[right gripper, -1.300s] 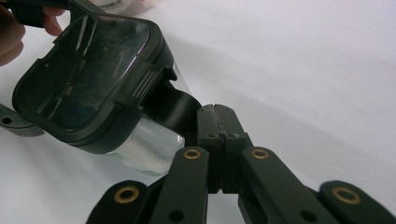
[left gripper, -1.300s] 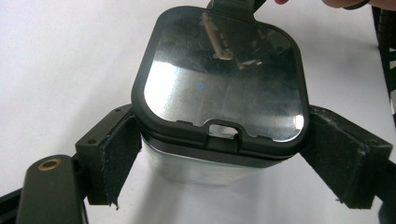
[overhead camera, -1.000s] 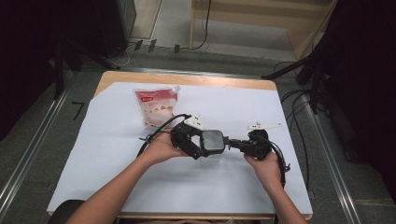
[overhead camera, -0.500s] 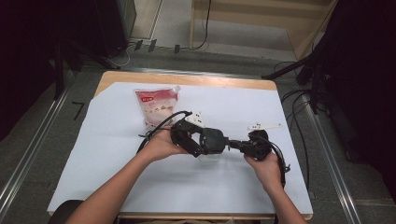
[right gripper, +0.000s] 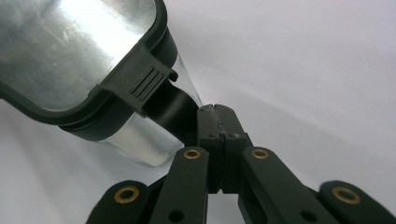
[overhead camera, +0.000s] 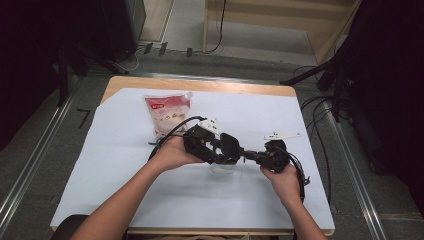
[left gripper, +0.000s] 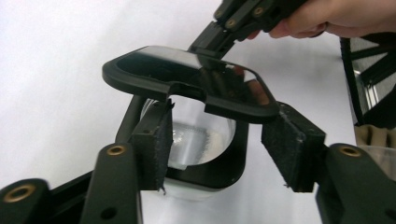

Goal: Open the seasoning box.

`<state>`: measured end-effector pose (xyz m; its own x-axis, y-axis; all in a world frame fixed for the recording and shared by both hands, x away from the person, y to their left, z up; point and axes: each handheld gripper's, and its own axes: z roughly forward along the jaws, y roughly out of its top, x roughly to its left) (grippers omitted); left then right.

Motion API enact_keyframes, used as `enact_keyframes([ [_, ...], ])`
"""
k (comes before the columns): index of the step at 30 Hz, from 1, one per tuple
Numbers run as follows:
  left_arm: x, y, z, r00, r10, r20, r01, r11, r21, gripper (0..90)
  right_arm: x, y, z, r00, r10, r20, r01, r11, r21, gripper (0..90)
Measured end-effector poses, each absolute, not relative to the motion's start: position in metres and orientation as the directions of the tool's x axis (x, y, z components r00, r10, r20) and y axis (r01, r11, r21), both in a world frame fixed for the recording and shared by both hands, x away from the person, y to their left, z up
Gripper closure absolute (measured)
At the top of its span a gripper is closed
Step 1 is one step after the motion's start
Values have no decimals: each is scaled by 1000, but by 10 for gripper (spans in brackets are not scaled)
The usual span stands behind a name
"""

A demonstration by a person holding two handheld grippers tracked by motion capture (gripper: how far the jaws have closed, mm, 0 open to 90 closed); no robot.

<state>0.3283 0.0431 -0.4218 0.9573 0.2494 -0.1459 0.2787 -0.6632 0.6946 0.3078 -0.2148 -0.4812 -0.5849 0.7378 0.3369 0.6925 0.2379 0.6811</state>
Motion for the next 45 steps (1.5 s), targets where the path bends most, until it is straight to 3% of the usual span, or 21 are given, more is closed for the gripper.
enact_keyframes([
  [11,328,41,-407,957,281,-79,254,-671,697,590,307,-214,-480,-596,732,330,683,247,687,900],
  [26,335,23,-397,951,229,-206,307,-676,670,896,304,-215,-475,-600,727,335,684,248,686,900],
  [31,335,18,-397,947,243,-212,322,-675,664,900,303,-215,-474,-598,726,340,685,243,687,900],
  [36,335,7,-392,958,249,-143,280,-697,660,853,302,-216,-473,-601,722,343,684,242,688,900],
  [45,337,-7,-398,961,232,-150,271,-689,672,900,299,-216,-472,-601,724,339,682,243,690,900],
])
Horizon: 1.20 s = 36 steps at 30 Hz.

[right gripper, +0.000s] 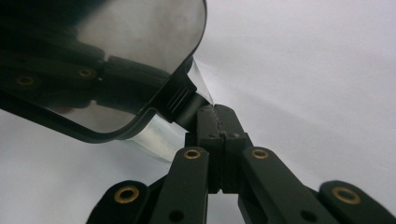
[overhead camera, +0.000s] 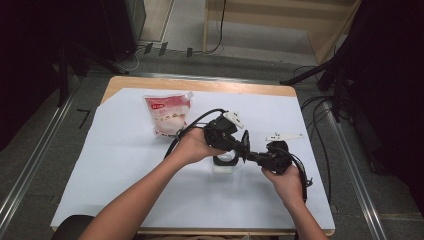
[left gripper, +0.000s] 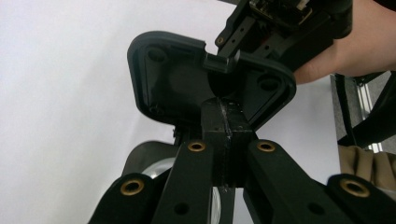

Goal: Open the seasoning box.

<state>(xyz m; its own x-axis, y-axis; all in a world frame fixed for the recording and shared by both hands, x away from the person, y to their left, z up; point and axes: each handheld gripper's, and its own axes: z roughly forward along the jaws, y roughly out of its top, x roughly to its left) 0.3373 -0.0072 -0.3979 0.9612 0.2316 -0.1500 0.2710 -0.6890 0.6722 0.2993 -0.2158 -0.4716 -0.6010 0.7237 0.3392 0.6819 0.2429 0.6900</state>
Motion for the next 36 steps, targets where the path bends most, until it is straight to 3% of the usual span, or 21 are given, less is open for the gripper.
enact_keyframes([
  [7,339,-12,-404,951,233,-205,310,-672,672,900,295,-215,-469,-603,725,333,675,241,697,900],
  [22,334,4,-399,947,244,-211,322,-671,668,850,293,-217,-462,-618,719,318,657,250,711,873],
  [25,334,11,-396,943,255,-214,331,-662,672,803,293,-222,-459,-614,728,306,649,244,720,836],
  [30,336,25,-396,921,300,-250,388,-636,667,623,293,-228,-456,-600,718,353,665,202,719,696],
  [36,338,42,-399,908,326,-263,416,-622,664,561,290,-231,-455,-607,722,332,645,204,737,617],
])
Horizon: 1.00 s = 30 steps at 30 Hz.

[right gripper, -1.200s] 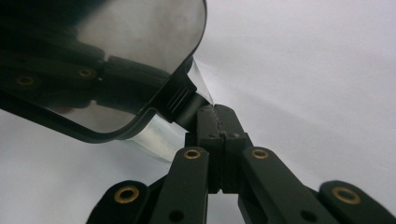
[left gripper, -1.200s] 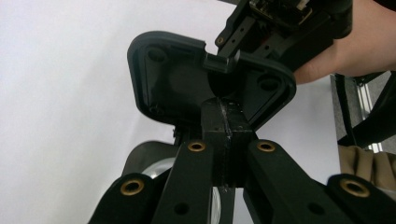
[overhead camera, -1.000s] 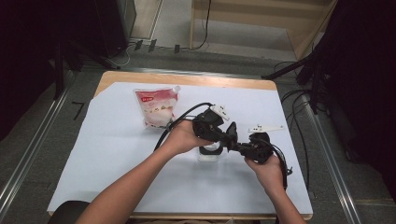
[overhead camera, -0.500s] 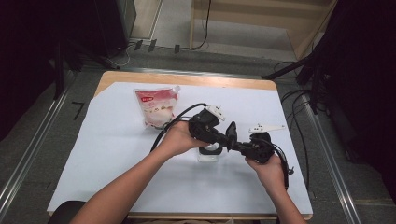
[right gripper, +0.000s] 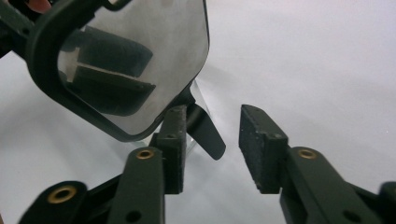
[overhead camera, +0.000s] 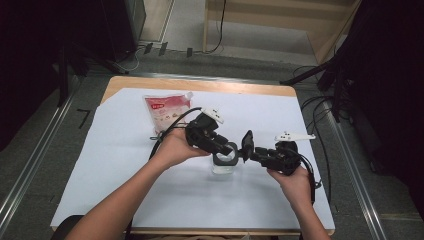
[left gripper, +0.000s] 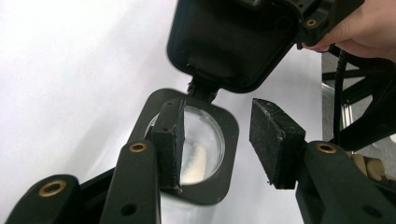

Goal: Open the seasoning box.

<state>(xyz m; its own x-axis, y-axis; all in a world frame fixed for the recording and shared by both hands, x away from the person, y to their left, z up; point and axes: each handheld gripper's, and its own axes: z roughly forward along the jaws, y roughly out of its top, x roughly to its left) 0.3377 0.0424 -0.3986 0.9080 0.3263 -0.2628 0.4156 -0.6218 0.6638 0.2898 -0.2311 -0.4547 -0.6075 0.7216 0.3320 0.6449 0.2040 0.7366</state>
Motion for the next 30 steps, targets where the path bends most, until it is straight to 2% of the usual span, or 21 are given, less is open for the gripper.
enact_keyframes([
  [5,336,55,-398,904,341,-257,422,-619,663,489,289,-232,-458,-617,715,329,640,213,738,618],
  [16,329,86,-397,893,373,-251,437,-589,680,447,286,-235,-456,-631,701,333,627,207,751,484],
  [19,327,97,-396,899,373,-228,420,-592,688,444,288,-235,-454,-614,723,317,625,200,755,393],
  [23,328,109,-393,889,392,-237,437,-570,696,444,290,-237,-455,-608,710,355,647,183,740,402],
  [30,328,137,-387,867,439,-238,465,-538,703,440,295,-237,-458,-618,711,335,637,202,744,445],
])
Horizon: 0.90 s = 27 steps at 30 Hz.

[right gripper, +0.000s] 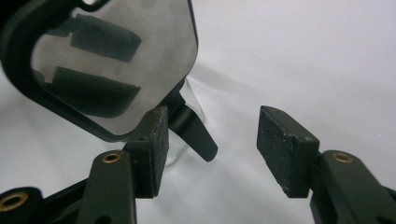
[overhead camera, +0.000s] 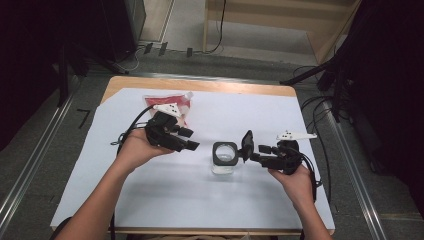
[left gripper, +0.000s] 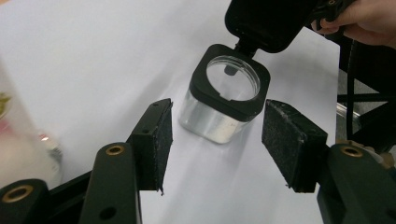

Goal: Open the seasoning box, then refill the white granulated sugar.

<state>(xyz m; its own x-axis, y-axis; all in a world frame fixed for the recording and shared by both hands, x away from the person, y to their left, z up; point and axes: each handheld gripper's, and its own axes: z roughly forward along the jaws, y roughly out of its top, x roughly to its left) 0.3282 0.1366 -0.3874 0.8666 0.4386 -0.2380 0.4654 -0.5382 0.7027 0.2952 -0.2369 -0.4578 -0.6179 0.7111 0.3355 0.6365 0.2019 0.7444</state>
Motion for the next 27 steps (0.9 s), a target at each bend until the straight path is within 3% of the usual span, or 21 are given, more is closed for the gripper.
enact_keyframes([
  [27,324,228,-375,763,590,-263,562,-406,720,406,311,-230,-457,-639,702,314,624,235,745,508],
])
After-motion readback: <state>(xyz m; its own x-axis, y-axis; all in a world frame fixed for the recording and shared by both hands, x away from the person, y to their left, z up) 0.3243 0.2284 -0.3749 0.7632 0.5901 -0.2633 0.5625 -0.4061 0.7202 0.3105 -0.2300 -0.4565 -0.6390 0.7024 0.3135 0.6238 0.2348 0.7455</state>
